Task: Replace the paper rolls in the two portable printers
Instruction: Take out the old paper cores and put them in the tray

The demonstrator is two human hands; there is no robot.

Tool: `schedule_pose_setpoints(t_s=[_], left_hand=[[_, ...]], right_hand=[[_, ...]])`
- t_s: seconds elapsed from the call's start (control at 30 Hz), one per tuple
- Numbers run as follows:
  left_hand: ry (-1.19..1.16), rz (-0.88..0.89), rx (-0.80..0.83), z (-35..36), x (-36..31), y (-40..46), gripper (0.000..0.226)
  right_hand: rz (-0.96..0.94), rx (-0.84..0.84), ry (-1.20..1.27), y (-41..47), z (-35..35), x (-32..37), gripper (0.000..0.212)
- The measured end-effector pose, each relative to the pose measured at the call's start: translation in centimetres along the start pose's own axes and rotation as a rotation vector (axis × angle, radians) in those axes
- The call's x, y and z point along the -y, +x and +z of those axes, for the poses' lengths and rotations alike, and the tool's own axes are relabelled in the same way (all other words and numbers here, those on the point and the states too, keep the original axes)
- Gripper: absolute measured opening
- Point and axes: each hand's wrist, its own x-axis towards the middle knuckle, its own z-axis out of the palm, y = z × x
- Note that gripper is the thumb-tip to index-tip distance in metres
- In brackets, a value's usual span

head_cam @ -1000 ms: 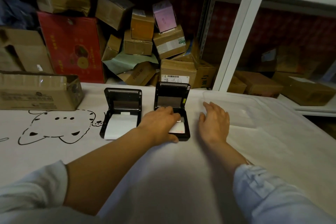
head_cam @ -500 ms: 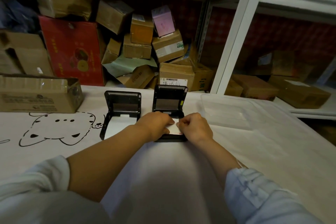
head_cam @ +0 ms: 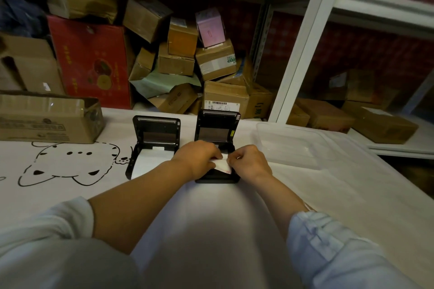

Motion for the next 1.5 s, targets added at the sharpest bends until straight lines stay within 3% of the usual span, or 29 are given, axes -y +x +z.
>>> schedule_pose_setpoints(t_s=[0.2, 0.3, 0.37, 0.47, 0.6, 0.8, 0.93, 1.0, 1.13, 1.23, 1.33, 1.5], left_hand=[[0.123, -0.001, -0.037, 0.3, -0.9, -0.3, 0.056], [0.096, -0.046, -0.104, -0.1, -1.0, 0.0, 0.027], [0.133, -0.039, -0.109, -0.5, -1.0, 0.2, 0.02], [0.222, 0.037, -0.038, -0.8, -0.8, -0.3, 0.035], [0.306, 0.138, -0.005, -0.3, 0.2, -1.6, 0.046], [-0.234, -0.05, -0.168, -0.9, 0.1, -2.3, 0.055], [-0.538, -0.258, -0.287, -1.7, -0.9, -1.3, 0.043], [-0.677, -0.338, -0.253, -1.6, -1.8, -0.7, 0.041], [-0.912, -0.312, -0.206, -0.4, -4.6, 0.5, 0.051], [-0.98, -0.32, -0.291, 0.0, -6.1, 1.8, 0.037], [-0.968, -0.281, -0.281, -0.1, -7.3, 3.3, 0.043], [-0.805, -0.16, -0.243, -0.2, -9.3, 5.9, 0.043]], right_hand=[[-0.007, 0.018, 0.064, 0.0, -0.3, -0.1, 0.021], [0.03, 0.095, 0.17, 0.1, -0.7, 0.0, 0.019], [0.071, 0.139, 0.277, -0.2, -1.1, 0.3, 0.023], [0.102, 0.163, 0.346, -0.2, -1.1, 0.7, 0.028], [0.173, 0.117, 0.427, -0.1, -0.6, 1.2, 0.018], [0.16, 0.092, 0.821, -0.8, -1.9, 1.6, 0.02], [0.119, 0.051, 0.778, -0.7, -3.6, 0.7, 0.017], [0.12, 0.042, 0.763, -0.7, -4.2, 0.2, 0.012], [0.121, -0.002, 0.758, -0.6, -4.9, -0.9, 0.012], [0.159, -0.006, 0.744, -0.3, -5.9, -2.4, 0.017], [0.181, -0.007, 0.7, 0.5, -6.8, -3.8, 0.029], [0.25, -0.378, 0.68, 3.3, -8.7, -5.2, 0.031]])
